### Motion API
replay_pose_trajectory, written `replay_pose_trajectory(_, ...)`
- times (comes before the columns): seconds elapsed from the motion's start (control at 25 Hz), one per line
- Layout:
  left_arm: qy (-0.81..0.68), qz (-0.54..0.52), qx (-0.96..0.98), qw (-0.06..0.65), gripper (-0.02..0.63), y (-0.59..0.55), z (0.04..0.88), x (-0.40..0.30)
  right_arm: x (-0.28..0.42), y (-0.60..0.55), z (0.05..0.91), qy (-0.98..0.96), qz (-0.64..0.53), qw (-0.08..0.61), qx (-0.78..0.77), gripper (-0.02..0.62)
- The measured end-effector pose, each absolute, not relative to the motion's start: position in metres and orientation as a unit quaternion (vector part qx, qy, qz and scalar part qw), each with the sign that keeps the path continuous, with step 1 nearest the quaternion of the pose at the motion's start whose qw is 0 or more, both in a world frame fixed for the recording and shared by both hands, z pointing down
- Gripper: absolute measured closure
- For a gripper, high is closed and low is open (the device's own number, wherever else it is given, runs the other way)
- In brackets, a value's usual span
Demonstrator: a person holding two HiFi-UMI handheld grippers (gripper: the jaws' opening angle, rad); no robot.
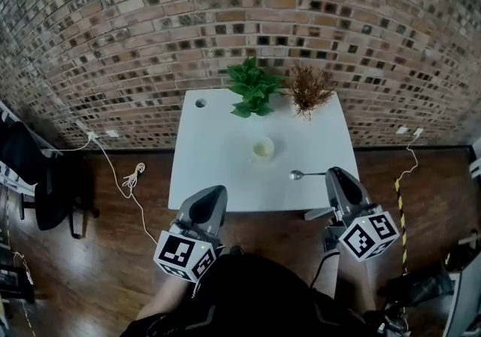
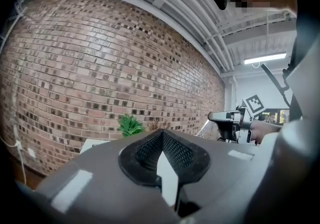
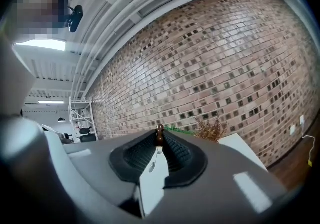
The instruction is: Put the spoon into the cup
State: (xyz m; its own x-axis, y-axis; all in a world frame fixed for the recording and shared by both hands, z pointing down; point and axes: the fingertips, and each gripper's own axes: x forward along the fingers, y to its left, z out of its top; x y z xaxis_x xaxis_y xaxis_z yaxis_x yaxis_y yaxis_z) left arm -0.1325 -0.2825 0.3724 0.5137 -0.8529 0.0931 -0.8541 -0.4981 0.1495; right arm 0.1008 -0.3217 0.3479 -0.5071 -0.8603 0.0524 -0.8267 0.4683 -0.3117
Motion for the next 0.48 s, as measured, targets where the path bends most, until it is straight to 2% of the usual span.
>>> replay_pose_trajectory(0.48,-0.470,0.014,0.875,0.117,0.612,-0.357,0.396,-0.176,0.052,-0.385,0.354,0.840,-0.153,0.046,-0.518,0.548)
